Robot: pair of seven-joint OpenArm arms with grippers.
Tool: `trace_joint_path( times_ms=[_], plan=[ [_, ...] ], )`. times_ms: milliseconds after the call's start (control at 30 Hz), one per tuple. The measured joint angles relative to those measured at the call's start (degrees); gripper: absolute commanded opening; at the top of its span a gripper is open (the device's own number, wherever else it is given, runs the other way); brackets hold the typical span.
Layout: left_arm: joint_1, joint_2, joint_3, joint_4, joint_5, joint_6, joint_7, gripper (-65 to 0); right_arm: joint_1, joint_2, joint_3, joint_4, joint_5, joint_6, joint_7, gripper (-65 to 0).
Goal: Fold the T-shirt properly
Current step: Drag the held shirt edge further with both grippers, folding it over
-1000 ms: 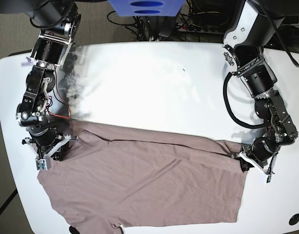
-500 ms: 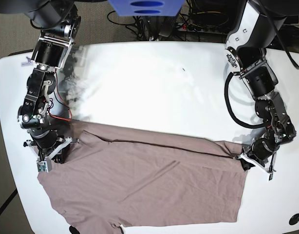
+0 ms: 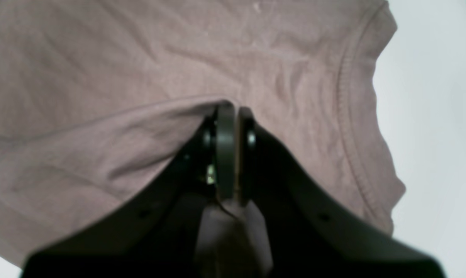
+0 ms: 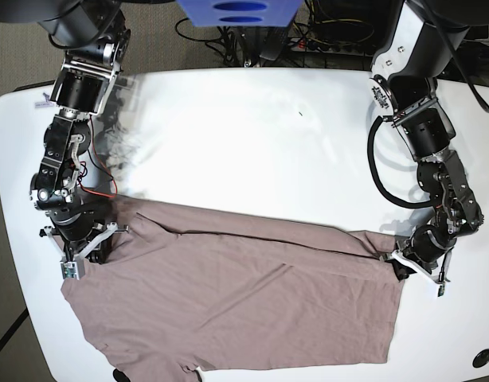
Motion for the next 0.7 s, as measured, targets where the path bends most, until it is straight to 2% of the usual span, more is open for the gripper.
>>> trace_joint_path(
  times_ms=[533, 600, 700],
  plan=[
    [-0.37, 0.22, -0.46, 0.11, 0.24, 1.11, -0.11, -64.8, 0.72, 0.15, 0.00, 0.00, -0.17, 0.02, -1.40, -62.4],
    [-0.39, 0.28, -0.46, 0.11, 0.46, 1.31, -0.48, -63.8, 0.74, 0.20, 0.00, 0.00, -0.17, 0.02, -1.75, -49.2],
    [-0.66, 0.44, 0.24, 0.15, 3.10, 1.55, -0.90, -58.9, 0.48, 0.20, -0.13, -0.09, -0.44, -0.31, 0.48, -37.7]
  ],
)
